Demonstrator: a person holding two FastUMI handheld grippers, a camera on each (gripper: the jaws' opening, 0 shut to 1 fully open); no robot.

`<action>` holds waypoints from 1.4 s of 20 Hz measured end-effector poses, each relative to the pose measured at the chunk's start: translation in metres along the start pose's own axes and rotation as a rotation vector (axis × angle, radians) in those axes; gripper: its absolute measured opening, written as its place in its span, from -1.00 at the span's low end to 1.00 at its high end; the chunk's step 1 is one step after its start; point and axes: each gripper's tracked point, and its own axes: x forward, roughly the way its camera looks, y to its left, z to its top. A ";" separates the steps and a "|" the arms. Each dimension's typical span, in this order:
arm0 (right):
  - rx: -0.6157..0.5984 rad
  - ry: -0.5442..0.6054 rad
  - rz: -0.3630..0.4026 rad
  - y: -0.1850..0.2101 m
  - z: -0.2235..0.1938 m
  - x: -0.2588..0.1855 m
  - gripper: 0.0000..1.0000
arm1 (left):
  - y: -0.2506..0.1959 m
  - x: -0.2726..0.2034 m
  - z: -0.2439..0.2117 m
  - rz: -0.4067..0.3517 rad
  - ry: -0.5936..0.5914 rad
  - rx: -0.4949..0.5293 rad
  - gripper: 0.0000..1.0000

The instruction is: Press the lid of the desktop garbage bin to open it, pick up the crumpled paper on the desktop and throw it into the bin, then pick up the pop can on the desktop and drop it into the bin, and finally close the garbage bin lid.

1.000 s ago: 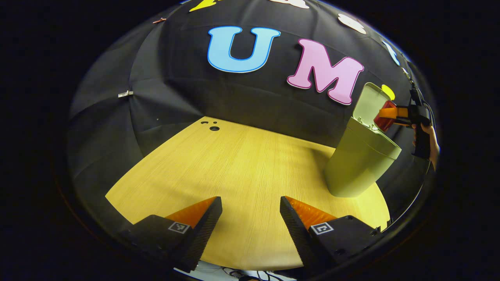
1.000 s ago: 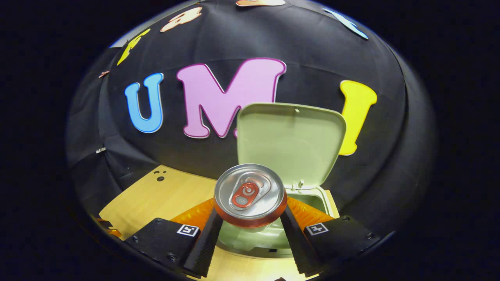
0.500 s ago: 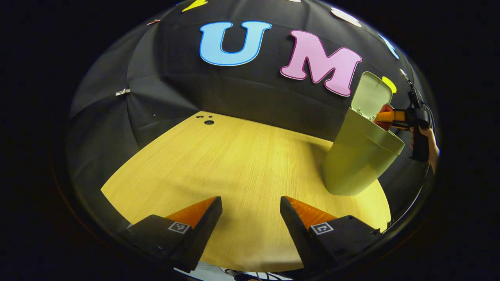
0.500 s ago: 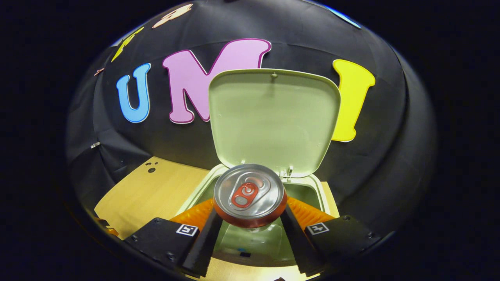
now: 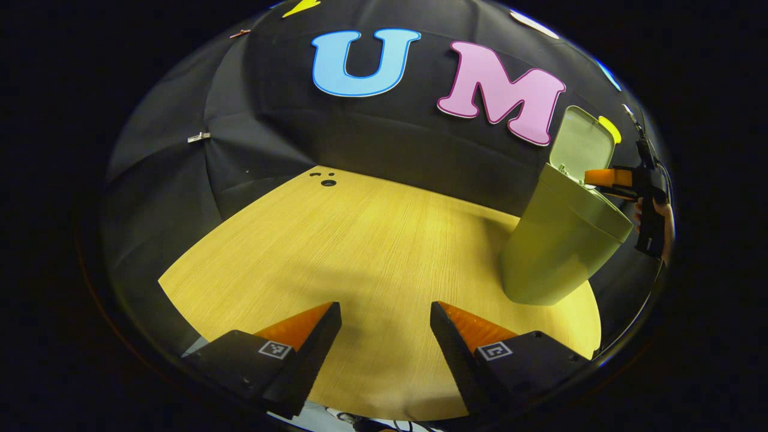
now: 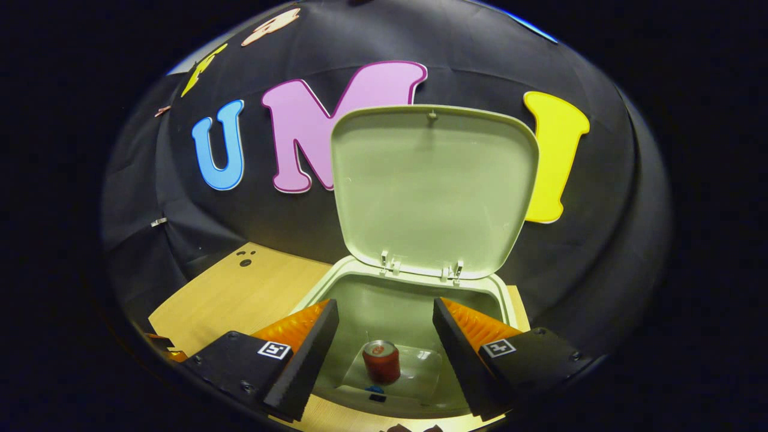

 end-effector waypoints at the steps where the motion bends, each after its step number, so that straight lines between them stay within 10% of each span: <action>1: -0.001 -0.016 -0.008 0.000 0.006 -0.005 0.98 | -0.005 0.001 0.000 -0.013 0.001 0.005 0.92; 12: 0.014 -0.181 -0.085 -0.004 0.122 -0.056 0.97 | 0.000 -0.015 -0.008 -0.102 0.002 0.088 0.93; 28: 0.062 -0.224 -0.163 -0.044 0.225 0.007 0.94 | 0.070 -0.034 -0.019 0.050 -0.016 -0.083 0.93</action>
